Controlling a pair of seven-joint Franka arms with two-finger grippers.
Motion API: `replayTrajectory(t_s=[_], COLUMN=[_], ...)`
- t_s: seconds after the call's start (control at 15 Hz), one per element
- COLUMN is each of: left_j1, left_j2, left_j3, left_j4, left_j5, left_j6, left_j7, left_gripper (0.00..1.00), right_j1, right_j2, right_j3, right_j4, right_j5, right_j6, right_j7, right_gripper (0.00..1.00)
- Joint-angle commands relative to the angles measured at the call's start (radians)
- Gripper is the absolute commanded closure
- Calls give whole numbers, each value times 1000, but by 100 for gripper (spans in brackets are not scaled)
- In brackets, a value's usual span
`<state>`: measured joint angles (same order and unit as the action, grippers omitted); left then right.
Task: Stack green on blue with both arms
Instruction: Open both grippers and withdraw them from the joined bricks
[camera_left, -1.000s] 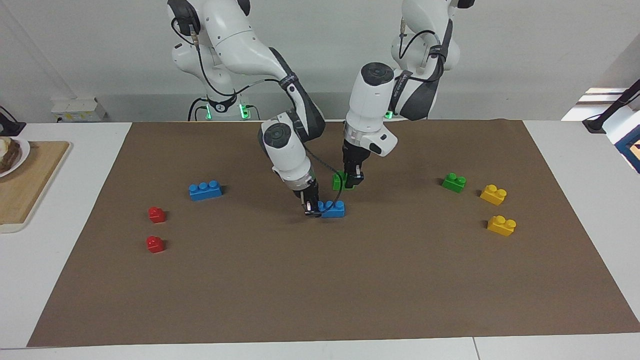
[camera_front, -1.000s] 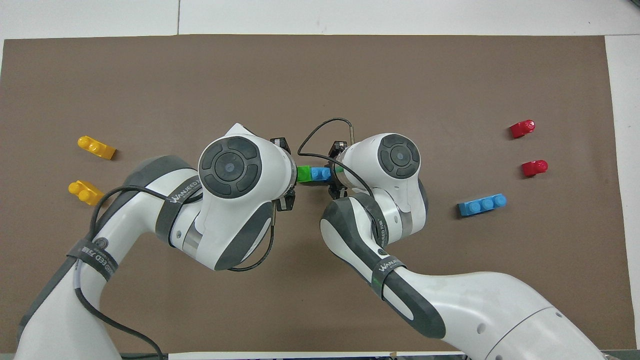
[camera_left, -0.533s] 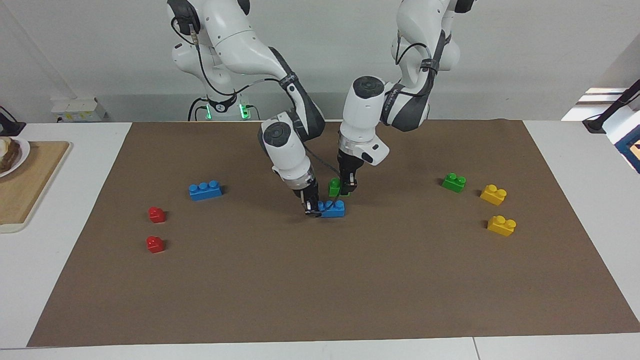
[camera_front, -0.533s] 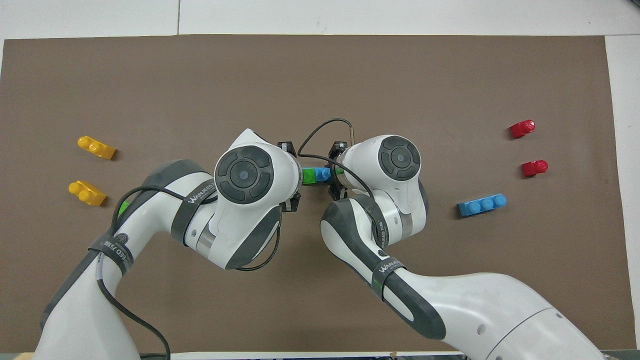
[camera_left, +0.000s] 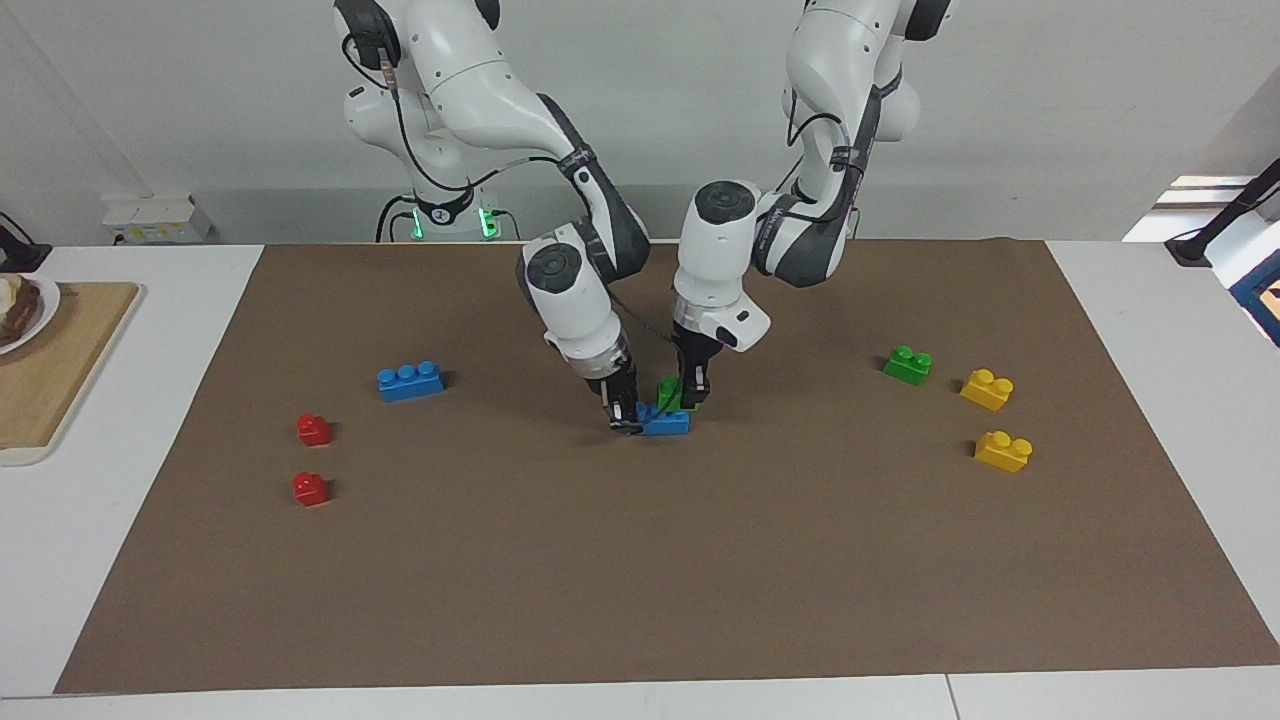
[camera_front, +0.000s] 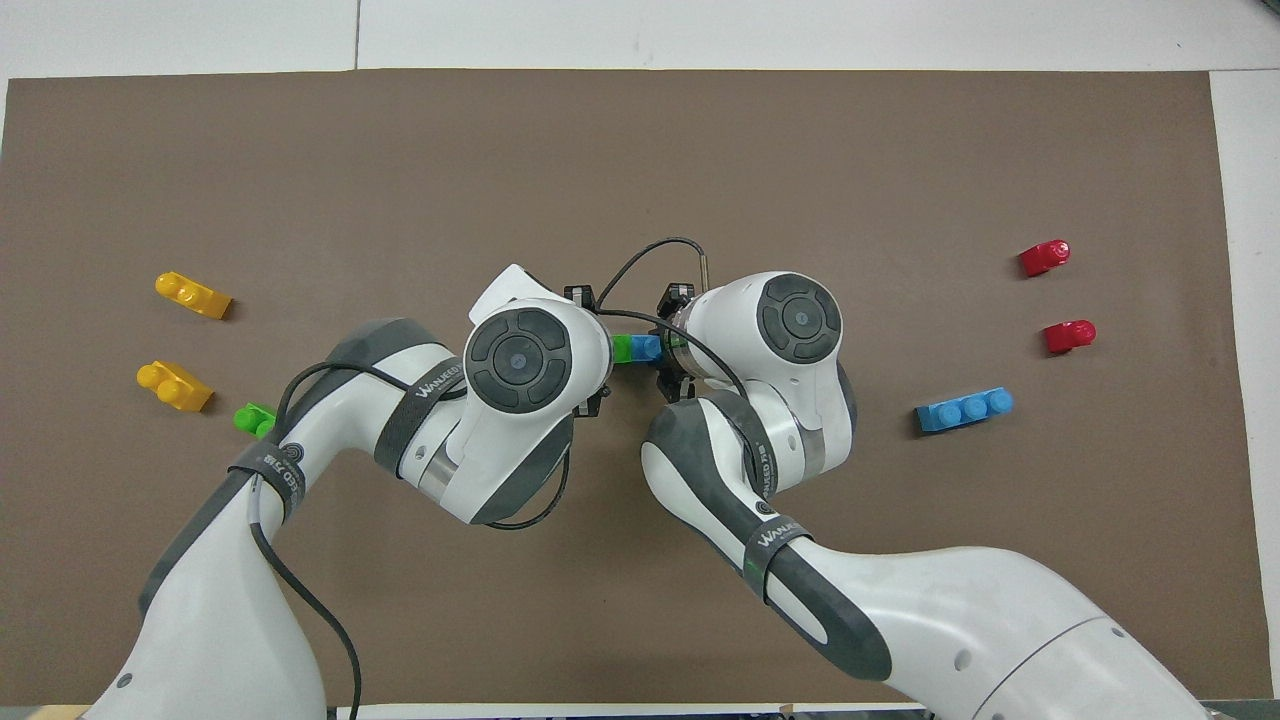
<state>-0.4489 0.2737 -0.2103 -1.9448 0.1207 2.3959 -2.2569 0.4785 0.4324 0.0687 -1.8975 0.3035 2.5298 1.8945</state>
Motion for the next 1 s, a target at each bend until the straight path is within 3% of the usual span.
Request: replayTrajectory(t_s=[0.0,0.87,0.93], left_j1=[-19,-33,-31], left_j2=[25,76,74], left_j3=[16,16,17], left_j4=[3,3,3], left_j5=[30,112,112], left_j6=[22,42,40], left_j7=[-36,-81,-78], left_gripper=[100,100,80], right_j1=[-1,-3,-3], right_j2=[14,14,14], right_j3=[0,0,0], right_j4=[-46,-63,-63], right_j5=[8,8,8], right_j6=[40,72,73], right_j7=[-37,-37,-37], right_gripper=[100,100,100])
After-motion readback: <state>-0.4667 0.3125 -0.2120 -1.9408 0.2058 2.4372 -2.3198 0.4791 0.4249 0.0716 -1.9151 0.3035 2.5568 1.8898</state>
